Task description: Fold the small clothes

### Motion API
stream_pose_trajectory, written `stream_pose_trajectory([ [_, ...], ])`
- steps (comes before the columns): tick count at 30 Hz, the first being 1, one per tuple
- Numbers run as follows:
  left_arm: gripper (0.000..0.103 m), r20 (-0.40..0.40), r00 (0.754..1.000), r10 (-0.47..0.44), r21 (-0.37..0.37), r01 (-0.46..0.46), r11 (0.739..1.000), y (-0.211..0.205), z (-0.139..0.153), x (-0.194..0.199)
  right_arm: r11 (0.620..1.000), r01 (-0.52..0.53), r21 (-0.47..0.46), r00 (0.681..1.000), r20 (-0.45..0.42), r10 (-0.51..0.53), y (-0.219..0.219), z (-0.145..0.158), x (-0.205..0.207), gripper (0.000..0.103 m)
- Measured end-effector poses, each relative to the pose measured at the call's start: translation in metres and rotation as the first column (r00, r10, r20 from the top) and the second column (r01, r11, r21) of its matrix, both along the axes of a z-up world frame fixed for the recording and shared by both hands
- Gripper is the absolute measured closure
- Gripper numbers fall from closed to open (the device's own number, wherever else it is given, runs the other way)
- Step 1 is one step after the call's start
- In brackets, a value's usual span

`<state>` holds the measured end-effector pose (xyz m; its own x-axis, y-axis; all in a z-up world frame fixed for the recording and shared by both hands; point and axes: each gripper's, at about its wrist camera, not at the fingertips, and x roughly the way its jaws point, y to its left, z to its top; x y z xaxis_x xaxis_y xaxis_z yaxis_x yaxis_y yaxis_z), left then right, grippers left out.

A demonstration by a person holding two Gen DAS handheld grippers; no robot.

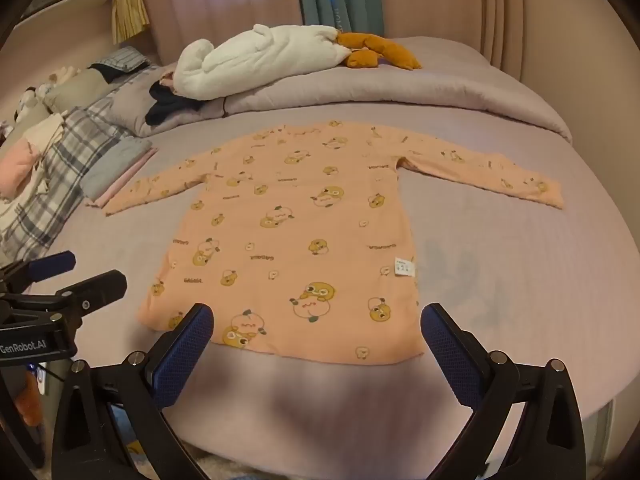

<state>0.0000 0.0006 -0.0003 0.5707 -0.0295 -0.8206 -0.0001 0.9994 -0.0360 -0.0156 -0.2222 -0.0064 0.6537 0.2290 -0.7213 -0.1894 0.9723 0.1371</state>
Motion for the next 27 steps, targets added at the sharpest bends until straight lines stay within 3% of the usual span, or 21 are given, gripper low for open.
stream_pose_trajectory([
  [27, 0.000, 0.001, 1.000, -0.024, 0.020, 0.024, 1.000, -0.0059, -0.0001, -0.0005, 1.000, -0.004, -0.014, 1.000, 0.013, 0.005, 0.0018, 0.0019, -0.0006, 0.001],
])
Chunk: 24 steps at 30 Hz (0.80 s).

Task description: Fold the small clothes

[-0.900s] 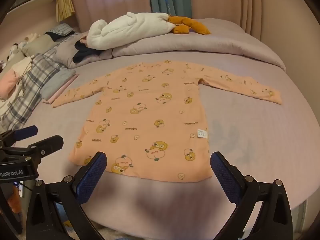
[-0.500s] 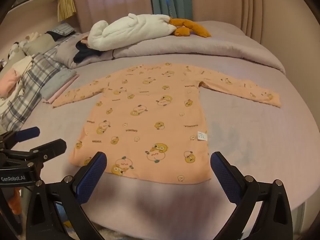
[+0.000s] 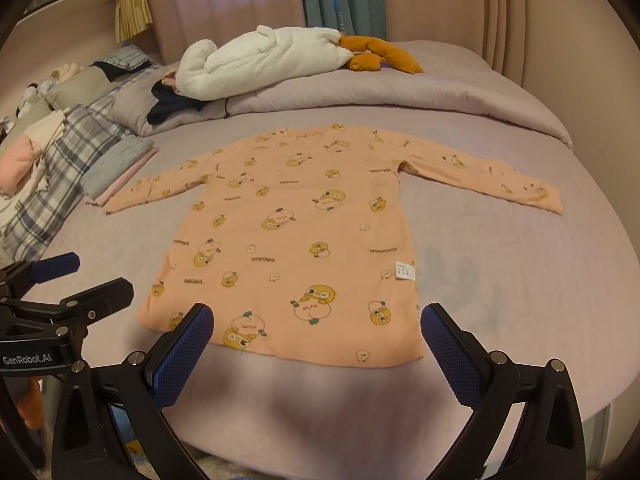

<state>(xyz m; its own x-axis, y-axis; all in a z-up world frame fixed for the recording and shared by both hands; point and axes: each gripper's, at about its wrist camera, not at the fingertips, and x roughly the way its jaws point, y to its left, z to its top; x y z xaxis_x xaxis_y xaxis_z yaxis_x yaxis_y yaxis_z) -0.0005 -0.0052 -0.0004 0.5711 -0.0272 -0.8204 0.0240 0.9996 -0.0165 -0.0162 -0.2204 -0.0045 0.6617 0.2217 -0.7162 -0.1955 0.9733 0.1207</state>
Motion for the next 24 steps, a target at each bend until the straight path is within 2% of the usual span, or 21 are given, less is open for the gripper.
stream_pose_trajectory([
  [24, 0.000, -0.010, 1.000, -0.005, 0.010, 0.005, 1.000, -0.0045, -0.0039, 0.0014, 1.000, -0.004, 0.001, 1.000, -0.006, 0.004, -0.0012, -0.0018, 0.0011, 0.001],
])
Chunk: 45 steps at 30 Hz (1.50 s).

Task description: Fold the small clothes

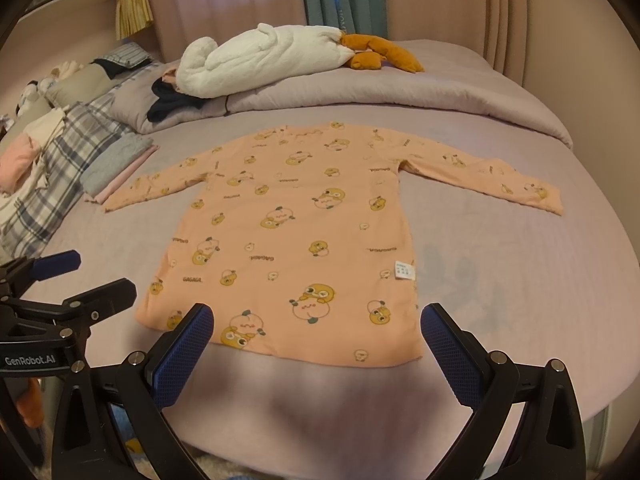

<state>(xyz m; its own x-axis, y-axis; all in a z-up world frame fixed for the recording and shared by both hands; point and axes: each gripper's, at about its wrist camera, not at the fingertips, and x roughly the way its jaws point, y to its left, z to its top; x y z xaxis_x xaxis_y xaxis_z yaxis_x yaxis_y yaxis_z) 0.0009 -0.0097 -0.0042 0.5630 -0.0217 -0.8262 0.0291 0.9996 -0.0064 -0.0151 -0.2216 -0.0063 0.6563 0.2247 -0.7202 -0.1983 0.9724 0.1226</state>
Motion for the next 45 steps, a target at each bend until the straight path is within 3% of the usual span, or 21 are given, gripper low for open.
stream_pose_trajectory([
  [45, 0.000, -0.011, 1.000, 0.005, -0.004, -0.005, 1.000, 0.0037, -0.0044, -0.0022, 1.000, -0.009, -0.002, 1.000, -0.011, 0.009, 0.0047, -0.0040, -0.0014, 0.001],
])
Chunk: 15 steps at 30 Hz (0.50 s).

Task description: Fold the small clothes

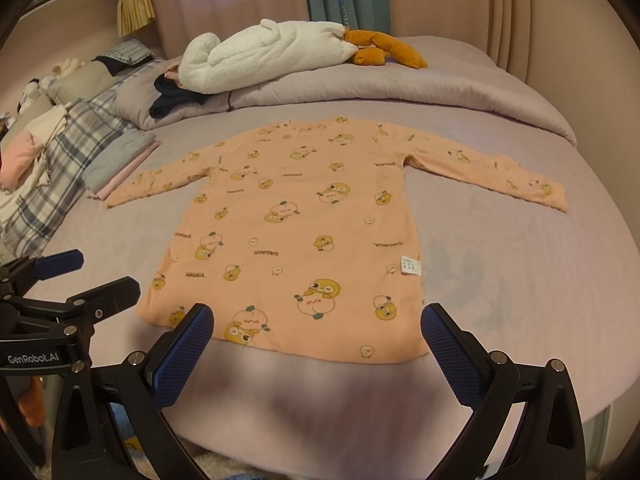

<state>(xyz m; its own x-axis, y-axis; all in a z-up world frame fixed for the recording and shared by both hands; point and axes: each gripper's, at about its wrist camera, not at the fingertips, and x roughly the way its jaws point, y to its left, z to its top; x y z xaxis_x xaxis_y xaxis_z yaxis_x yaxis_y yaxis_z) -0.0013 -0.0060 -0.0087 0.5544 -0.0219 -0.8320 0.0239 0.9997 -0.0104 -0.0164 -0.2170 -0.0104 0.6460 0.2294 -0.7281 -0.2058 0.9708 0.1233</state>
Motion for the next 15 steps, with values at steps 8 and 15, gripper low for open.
stream_pose_trajectory([
  [8, 0.000, -0.002, 1.000, 0.003, -0.001, -0.003, 1.000, 0.0006, -0.0004, 0.0000, 1.000, 0.001, 0.000, 1.000, -0.001, -0.001, 0.0000, -0.0002, 0.0004, 0.001],
  [15, 0.000, -0.004, 1.000, 0.003, 0.000, -0.003, 1.000, 0.0015, -0.0008, -0.0001, 1.000, -0.001, 0.000, 1.000, -0.002, 0.001, 0.0033, 0.0005, -0.0018, 0.001],
])
